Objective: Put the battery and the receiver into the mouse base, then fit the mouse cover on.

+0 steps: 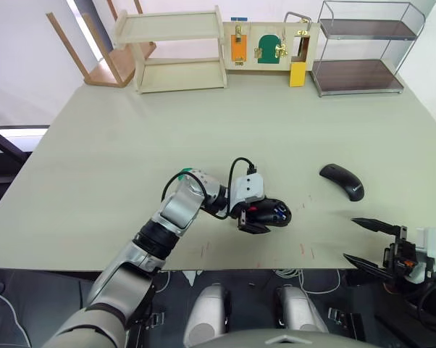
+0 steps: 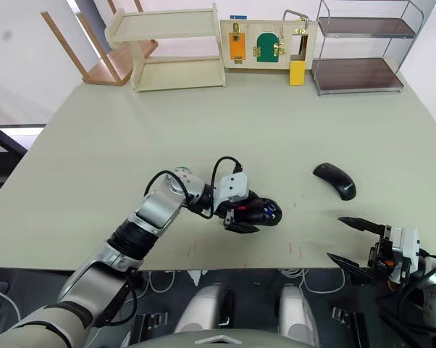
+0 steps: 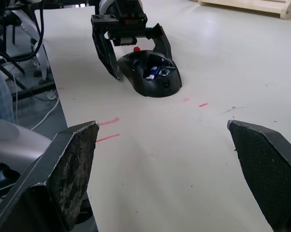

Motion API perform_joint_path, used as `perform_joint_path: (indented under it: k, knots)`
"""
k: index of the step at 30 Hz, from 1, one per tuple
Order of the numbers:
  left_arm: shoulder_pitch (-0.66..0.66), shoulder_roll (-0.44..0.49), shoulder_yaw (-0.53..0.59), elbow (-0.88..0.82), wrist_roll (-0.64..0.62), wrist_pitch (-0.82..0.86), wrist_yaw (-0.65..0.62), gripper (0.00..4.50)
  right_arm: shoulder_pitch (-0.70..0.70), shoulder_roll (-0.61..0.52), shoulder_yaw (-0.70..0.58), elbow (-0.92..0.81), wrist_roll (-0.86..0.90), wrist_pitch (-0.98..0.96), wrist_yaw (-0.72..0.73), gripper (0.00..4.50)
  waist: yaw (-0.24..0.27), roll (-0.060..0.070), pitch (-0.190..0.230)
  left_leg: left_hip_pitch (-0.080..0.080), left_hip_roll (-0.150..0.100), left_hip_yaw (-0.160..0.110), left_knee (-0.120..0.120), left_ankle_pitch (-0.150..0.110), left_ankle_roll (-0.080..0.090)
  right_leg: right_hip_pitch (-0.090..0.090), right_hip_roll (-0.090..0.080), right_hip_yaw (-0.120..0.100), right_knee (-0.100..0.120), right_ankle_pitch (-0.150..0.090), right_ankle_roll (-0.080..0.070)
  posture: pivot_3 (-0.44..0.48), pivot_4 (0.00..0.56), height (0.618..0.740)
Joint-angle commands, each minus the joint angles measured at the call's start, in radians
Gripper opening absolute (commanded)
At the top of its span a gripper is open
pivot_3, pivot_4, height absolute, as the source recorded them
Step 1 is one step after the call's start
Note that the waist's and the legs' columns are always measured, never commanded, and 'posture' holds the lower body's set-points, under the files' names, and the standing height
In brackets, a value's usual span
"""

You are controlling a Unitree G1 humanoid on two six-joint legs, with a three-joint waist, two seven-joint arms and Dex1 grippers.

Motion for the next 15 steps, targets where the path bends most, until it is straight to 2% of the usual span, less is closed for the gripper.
perform_joint_path:
  k: [1, 9, 15]
  knots:
    - [0.003, 0.020, 0.071, -0.130, -0.112, 0.042, -0.044, 4.47, 0.002, -0.004, -0.029, -0.026, 0.033, 0.001, 0.010, 4.50, 0.001, 0.000, 0.001, 0.000, 0.000, 0.000, 0.000, 0.000, 0.000, 0.000, 0.000, 0.000, 0.000, 0.000, 0.000, 0.000, 0.150, 0.740]
    - [0.047, 0.117, 0.174, -0.259, -0.243, 0.070, -0.065, 4.47, -0.008, -0.007, -0.034, -0.043, 0.050, 0.026, 0.002, 4.50, 0.000, 0.001, 0.003, 0.000, 0.000, 0.000, 0.000, 0.000, 0.000, 0.000, 0.000, -0.001, 0.000, 0.000, 0.000, 0.000, 0.150, 0.740]
    - [0.166, 0.213, 0.269, -0.276, -0.278, -0.080, -0.083, 4.47, -0.037, 0.003, -0.044, -0.040, 0.053, 0.050, -0.049, 4.50, -0.005, 0.001, 0.003, 0.000, 0.001, 0.000, 0.000, 0.000, 0.000, 0.000, 0.000, 0.000, 0.000, 0.000, 0.000, 0.000, 0.150, 0.740]
